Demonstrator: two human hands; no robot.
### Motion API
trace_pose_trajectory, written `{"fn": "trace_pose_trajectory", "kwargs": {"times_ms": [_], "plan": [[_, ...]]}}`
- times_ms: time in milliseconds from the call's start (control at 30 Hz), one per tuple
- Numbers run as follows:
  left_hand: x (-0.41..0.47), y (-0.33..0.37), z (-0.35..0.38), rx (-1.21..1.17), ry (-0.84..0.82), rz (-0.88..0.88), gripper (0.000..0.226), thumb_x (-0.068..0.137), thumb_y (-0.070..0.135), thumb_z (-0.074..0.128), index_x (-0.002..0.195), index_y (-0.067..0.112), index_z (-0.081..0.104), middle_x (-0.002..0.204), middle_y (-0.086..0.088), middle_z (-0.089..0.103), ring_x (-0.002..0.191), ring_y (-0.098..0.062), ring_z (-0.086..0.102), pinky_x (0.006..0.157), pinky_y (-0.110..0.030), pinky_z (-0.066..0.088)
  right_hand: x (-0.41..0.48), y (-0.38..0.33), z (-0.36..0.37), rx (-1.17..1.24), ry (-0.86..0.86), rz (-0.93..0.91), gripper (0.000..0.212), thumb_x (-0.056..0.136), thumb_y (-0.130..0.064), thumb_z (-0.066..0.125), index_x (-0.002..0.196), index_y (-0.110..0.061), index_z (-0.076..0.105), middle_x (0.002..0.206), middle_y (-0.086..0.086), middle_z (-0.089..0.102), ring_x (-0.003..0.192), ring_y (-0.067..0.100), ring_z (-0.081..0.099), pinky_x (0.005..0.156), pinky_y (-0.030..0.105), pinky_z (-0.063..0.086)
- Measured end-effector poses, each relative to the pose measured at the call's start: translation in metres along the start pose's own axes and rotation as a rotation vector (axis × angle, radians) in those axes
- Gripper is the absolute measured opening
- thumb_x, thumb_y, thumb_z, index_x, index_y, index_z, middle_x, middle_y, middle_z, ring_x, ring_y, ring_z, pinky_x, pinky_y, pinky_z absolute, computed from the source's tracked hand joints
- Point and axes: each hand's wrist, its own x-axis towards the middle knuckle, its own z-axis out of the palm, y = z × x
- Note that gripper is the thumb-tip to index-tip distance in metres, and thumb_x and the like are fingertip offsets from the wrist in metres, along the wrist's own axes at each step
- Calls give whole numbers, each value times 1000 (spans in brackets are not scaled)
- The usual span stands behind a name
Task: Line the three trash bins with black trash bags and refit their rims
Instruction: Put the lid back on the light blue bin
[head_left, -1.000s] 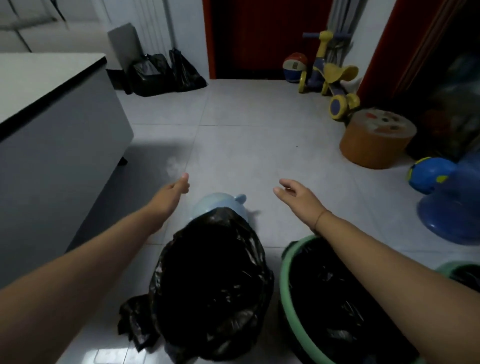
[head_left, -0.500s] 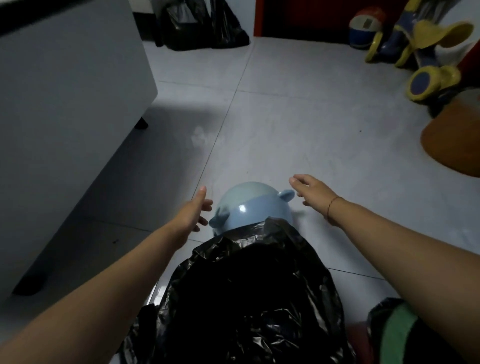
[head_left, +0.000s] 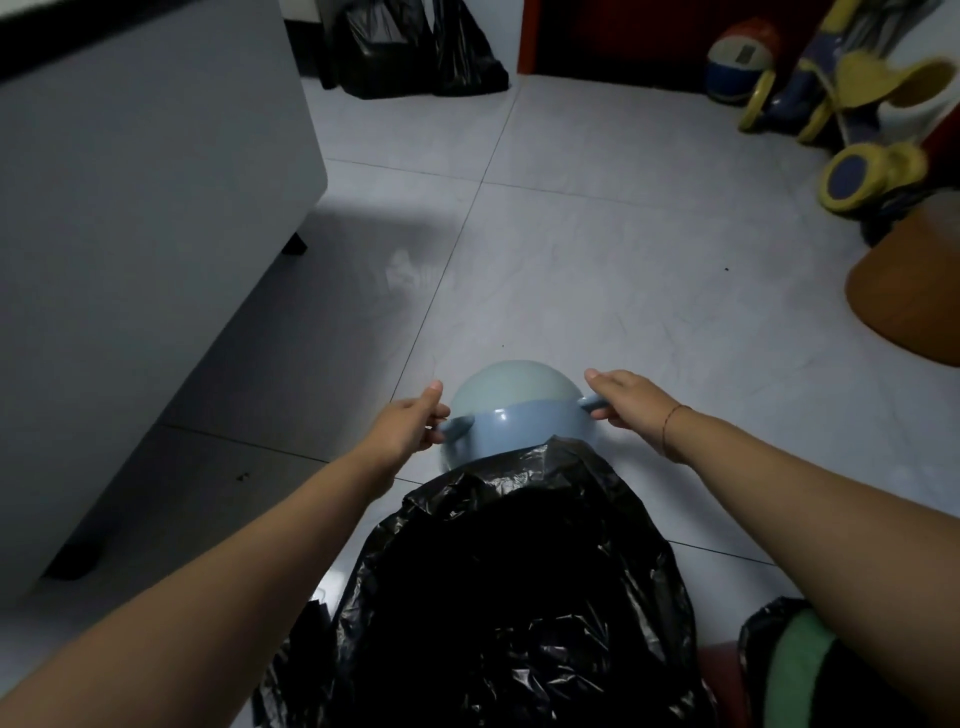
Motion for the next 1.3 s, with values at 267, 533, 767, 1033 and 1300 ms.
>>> {"fn": "trace_pose_trajectory", "kwargs": {"times_ms": [267, 533, 767, 1033, 1300], "plan": [[-47, 92, -17, -22, 16, 199, 44, 95, 50, 44, 96, 12, 66, 100, -10, 66, 91, -23, 61, 99, -39, 47, -65, -81, -51, 135, 91, -135, 35, 96, -42, 45, 113, -13, 55, 104, 6, 61, 93, 20, 59, 80, 28, 43], [-131, 195, -42, -9, 62, 408, 45, 96, 47, 43, 103, 9, 66, 96, -4, 66, 87, -18, 60, 91, -29, 44, -169, -173, -93, 237, 130, -315, 39, 98, -40, 40, 118, -8, 51, 119, 9, 53, 109, 27, 57, 98, 33, 38], [-213, 200, -66, 106, 59, 435, 52, 96, 54, 36, 107, 14, 67, 96, 1, 64, 90, -15, 58, 91, -31, 44, -255, -181, -85, 275, 70, -315, 35, 98, -40, 42, 109, -9, 53, 112, 8, 56, 110, 30, 58, 99, 35, 41], [-280, 126, -71, 129, 2, 292, 48, 94, 55, 40, 97, 15, 66, 90, -2, 62, 83, -17, 54, 88, -32, 44, -319, -136, -53, 305, -89, -67, 52, 93, -47, 47, 120, -2, 50, 107, 9, 53, 89, 24, 63, 89, 35, 45], [-295, 69, -54, 152, -2, 204, 51, 94, 52, 42, 110, 9, 64, 95, -2, 62, 84, -13, 55, 96, -34, 40, -327, -91, -20, 330, -119, 88, 55, 92, -50, 47, 119, -2, 49, 96, 7, 50, 80, 22, 61, 81, 33, 48]]}}
